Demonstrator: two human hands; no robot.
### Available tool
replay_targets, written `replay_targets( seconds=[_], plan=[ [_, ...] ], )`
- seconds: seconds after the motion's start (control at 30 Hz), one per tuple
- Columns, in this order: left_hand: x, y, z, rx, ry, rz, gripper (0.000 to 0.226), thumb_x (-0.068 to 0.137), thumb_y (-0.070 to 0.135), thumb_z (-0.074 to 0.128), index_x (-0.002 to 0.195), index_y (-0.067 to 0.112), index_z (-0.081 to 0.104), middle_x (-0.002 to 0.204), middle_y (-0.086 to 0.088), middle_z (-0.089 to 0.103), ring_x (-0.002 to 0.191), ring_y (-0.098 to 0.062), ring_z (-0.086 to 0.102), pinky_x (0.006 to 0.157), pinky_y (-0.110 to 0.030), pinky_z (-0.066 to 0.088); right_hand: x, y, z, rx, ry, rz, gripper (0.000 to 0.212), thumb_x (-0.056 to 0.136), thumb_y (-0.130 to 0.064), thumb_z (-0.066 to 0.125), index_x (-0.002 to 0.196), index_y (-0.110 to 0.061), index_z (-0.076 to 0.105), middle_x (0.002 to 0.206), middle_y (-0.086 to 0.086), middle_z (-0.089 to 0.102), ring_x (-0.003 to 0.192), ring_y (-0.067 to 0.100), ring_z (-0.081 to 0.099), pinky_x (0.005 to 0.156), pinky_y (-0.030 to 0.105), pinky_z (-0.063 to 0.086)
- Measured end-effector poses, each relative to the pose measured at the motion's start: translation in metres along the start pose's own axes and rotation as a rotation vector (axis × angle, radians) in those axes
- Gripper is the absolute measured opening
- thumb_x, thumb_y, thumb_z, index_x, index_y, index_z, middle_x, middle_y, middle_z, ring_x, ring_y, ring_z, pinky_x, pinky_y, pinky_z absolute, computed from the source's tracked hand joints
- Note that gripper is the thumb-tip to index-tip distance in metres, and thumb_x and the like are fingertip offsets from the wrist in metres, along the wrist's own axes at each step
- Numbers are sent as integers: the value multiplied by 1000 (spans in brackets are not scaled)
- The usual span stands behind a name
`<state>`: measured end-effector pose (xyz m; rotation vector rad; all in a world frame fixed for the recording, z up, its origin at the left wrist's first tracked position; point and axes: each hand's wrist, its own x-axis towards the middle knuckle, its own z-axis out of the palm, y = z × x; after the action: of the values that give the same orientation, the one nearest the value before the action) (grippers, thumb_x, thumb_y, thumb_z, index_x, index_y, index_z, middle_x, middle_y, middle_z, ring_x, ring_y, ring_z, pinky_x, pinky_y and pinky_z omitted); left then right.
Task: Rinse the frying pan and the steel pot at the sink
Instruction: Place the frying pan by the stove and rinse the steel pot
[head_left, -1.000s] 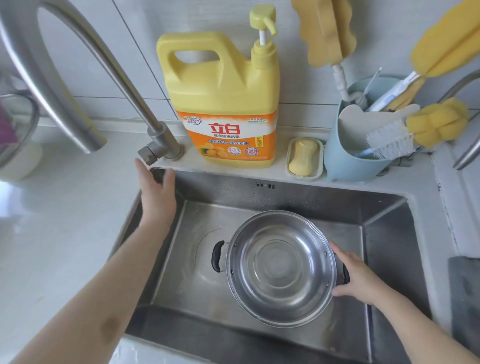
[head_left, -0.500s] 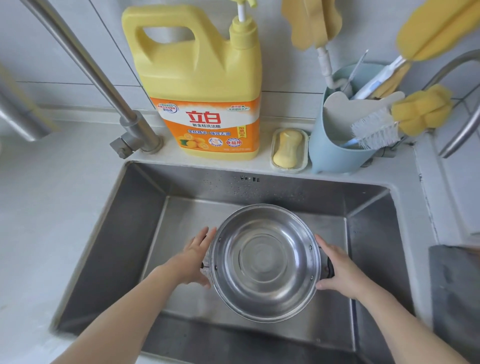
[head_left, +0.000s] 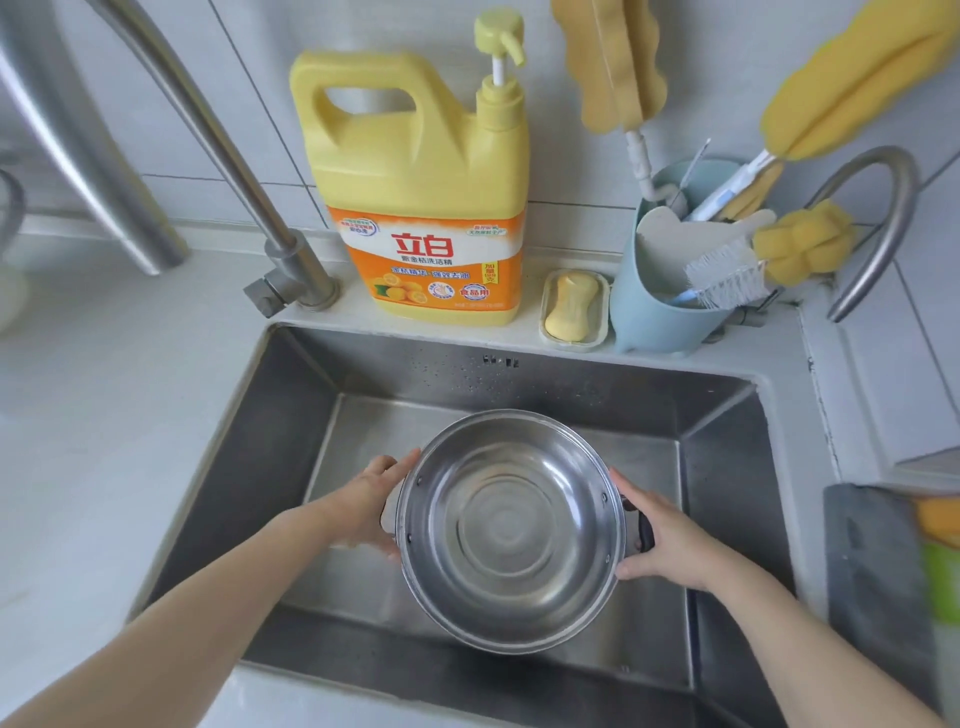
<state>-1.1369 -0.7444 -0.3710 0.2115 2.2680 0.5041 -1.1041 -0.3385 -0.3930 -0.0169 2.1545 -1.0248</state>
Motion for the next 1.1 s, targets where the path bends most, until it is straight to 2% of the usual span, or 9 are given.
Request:
replay_targets(
  seconds=[0.2,0.33,0.4,0.53,0.63,0.73,0.83,0.93,1.1],
  plan=[
    [-45,8,-34,-19,80,26,139,60,35,93,153,39,-10,140,3,24,127,-20,39,109,-29,34,-14,-42,-11,-21,24,-70,118,66,-23,87,146,-58,7,139,-9,33,91,1,51,91,19,42],
    [-80,17,-46,-80,159,48,138,59,28,93,149,46,-10,135,8,22,126,-16,37,107,-23,33,-39,-70,-21,-42,69,-143,118,68,-22,87,148,-53,6,139,-11,28,120,10,43,96,14,30],
    [-101,25,-52,-113,236,89,137,58,27,92,145,53,-10,133,12,22,123,-13,37,106,-22,34,-61,-85,-27,-66,124,-210,118,69,-21,87,148,-53,5,137,-10,31,122,5,40,98,7,26],
    [-146,49,-61,-34,471,197,136,58,40,90,150,46,-10,132,16,20,121,-6,34,98,-13,32,-113,-113,-45,-136,298,-363,121,68,-23,87,140,-68,2,119,-13,36,90,2,51,81,7,38],
    [-176,72,-70,73,743,312,134,56,50,89,154,41,-3,126,19,23,113,3,32,90,-11,33,-150,-133,-60,-224,473,-473,121,68,-23,88,139,-69,1,124,-32,27,106,-5,46,88,15,43],
    [-197,88,-83,172,1007,424,130,52,54,89,155,23,16,124,8,36,108,-9,44,80,-15,44,-176,-154,-77,-307,631,-575,126,66,-11,89,141,-67,4,125,-38,24,101,4,51,82,15,47],
    [-214,100,-102,265,1214,503,119,61,60,79,154,16,19,122,-2,42,97,-13,50,71,-19,48,-190,-173,-91,-374,798,-721,135,57,3,90,146,-60,10,121,-27,32,98,1,51,77,2,44],
    [-227,104,-126,323,1365,558,132,58,47,88,157,25,4,122,-8,43,97,-21,51,66,-37,59,-201,-199,-99,-443,927,-832,135,56,2,90,150,-51,9,122,-8,33,105,-8,46,82,-1,41],
    [-255,109,-166,434,1584,684,101,81,41,68,157,26,3,120,-12,41,80,-33,61,71,-38,58,-217,-241,-106,-482,1147,-1063,80,79,-39,73,145,-22,30,119,12,36,114,-13,36,97,-3,31]
  ],
)
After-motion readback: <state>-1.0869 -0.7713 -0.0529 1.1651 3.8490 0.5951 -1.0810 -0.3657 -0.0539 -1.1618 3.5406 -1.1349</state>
